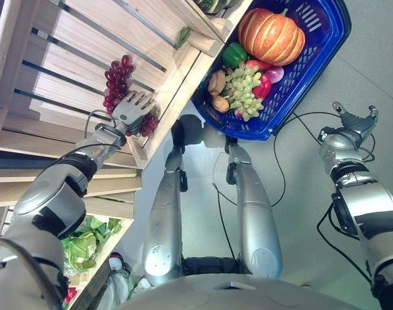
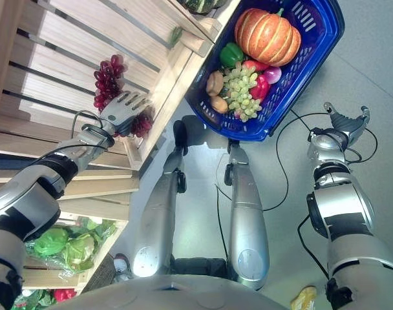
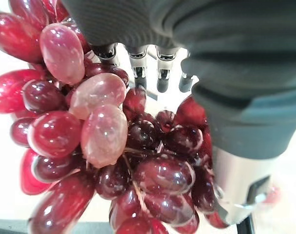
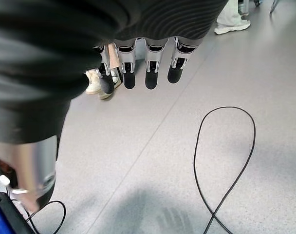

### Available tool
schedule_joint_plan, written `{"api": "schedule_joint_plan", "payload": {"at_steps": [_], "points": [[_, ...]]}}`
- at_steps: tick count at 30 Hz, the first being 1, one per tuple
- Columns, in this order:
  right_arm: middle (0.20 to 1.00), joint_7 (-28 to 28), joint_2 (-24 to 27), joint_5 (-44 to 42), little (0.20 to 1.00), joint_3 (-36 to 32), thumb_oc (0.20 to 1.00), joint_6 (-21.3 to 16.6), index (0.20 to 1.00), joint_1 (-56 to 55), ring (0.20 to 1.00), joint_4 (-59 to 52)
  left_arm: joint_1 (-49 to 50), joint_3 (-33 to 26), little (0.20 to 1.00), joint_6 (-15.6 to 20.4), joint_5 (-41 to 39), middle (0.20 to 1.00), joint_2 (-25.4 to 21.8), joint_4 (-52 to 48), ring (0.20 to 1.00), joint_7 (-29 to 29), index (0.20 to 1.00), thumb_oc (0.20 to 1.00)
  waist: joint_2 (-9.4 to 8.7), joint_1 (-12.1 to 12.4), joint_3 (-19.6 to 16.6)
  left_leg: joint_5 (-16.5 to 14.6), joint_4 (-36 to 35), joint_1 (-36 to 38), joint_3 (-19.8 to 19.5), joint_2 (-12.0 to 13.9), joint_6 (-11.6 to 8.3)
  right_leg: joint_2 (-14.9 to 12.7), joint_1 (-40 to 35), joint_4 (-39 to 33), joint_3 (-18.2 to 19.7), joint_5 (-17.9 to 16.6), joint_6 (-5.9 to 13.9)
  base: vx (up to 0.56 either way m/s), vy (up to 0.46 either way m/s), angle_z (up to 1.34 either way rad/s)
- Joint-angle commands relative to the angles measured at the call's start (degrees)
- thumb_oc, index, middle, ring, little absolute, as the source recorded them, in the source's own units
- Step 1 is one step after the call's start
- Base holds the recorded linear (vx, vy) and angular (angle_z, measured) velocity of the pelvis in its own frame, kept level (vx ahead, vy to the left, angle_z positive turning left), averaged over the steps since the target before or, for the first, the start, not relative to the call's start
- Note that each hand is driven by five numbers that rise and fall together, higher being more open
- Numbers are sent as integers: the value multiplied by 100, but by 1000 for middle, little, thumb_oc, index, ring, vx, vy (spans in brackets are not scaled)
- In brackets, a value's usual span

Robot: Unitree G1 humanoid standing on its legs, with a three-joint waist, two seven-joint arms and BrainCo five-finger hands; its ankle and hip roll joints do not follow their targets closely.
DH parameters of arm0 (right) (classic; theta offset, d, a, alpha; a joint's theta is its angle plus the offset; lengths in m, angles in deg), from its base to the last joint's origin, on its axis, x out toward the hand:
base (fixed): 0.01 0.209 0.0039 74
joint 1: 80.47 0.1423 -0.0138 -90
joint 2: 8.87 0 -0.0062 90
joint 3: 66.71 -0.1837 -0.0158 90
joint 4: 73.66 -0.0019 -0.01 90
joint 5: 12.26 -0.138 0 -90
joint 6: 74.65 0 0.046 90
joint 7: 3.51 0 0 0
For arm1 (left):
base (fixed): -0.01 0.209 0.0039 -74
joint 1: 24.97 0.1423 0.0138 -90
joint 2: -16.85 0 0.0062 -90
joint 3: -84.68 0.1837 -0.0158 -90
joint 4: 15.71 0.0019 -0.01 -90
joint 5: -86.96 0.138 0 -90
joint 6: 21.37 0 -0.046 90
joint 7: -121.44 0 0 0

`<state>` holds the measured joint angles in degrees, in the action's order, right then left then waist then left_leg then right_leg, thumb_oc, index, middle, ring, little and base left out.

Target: Pick up fruits and vegetables into the basket

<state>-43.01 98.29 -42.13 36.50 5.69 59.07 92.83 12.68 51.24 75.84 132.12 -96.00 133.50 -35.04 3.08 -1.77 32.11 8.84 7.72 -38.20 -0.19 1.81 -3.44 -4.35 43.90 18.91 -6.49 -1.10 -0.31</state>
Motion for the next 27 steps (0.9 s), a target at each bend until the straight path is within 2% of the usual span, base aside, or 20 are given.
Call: {"api": "schedule_joint_plan", "payload": {"at_steps": [1, 3, 4, 12, 13, 14, 22, 27], "points": [[1000, -87, 329, -42, 1000, -11, 1000, -21, 1000, -249, 1000, 120, 196, -174, 1000, -409, 138, 1000, -104, 338, 1000, -541, 1000, 1000, 52, -1, -232, -602, 438, -90, 171, -234, 29, 102, -306, -372, -75, -162, 572, 0, 0, 0], [1000, -96, 319, -28, 1000, -16, 1000, 20, 1000, -254, 1000, 112, 126, -125, 1000, -485, 223, 1000, -18, 446, 1000, -1015, 1000, 1000, 21, -34, -232, -648, 455, -109, 179, -226, 33, 126, -268, -346, -46, -139, 578, 0, 0, 0], [1000, -96, 321, -28, 1000, -18, 1000, 20, 1000, -254, 1000, 111, 124, -124, 1000, -486, 222, 1000, -17, 445, 1000, -1019, 1000, 1000, 21, -32, -232, -649, 456, -111, 179, -226, 33, 126, -266, -344, -45, -138, 578, 0, 0, 0], [1000, -89, 323, 27, 1000, 18, 1000, 108, 1000, -144, 1000, 63, -57, -11, 1000, -572, 434, 1000, 97, 732, 1000, -2200, 1000, 1000, -23, -93, -232, -668, 532, -191, 184, -243, 32, 118, -207, -344, -31, -181, 593, 0, 0, 0], [1000, -91, 320, 36, 1000, 15, 1000, 112, 1000, -138, 1000, 56, -58, -5, 796, -569, 440, 796, 93, 736, 796, -2254, 796, 796, -23, -93, -232, -674, 538, -193, 181, -241, 29, 116, -207, -342, -30, -177, 595, 0, 0, 0], [1000, -109, 303, 67, 1000, 14, 1000, 112, 1000, -115, 1000, 59, -56, 2, 200, -570, 436, 200, 104, 754, 200, -2385, 200, 200, -21, -92, -232, -681, 547, -196, 176, -242, 26, 112, -205, -339, -25, -177, 598, 0, 0, 0], [1000, -164, 274, 85, 1000, -29, 1000, 125, 1000, -88, 1000, 38, -83, 19, 200, -617, 366, 200, 130, 781, 200, -2872, 200, 200, -25, -89, -232, -657, 578, -251, 162, -266, 37, 94, -172, -341, -53, -214, 594, 1, -1, 0], [1000, -165, 277, 47, 1000, 5, 1000, 142, 1000, -91, 1000, 26, -126, 38, 200, -567, 279, 200, 107, 817, 200, -2872, 200, 200, -32, -88, -232, -701, 606, -220, 152, -263, 29, 104, -204, -317, -39, -168, 592, 0, -2, 1]]}}
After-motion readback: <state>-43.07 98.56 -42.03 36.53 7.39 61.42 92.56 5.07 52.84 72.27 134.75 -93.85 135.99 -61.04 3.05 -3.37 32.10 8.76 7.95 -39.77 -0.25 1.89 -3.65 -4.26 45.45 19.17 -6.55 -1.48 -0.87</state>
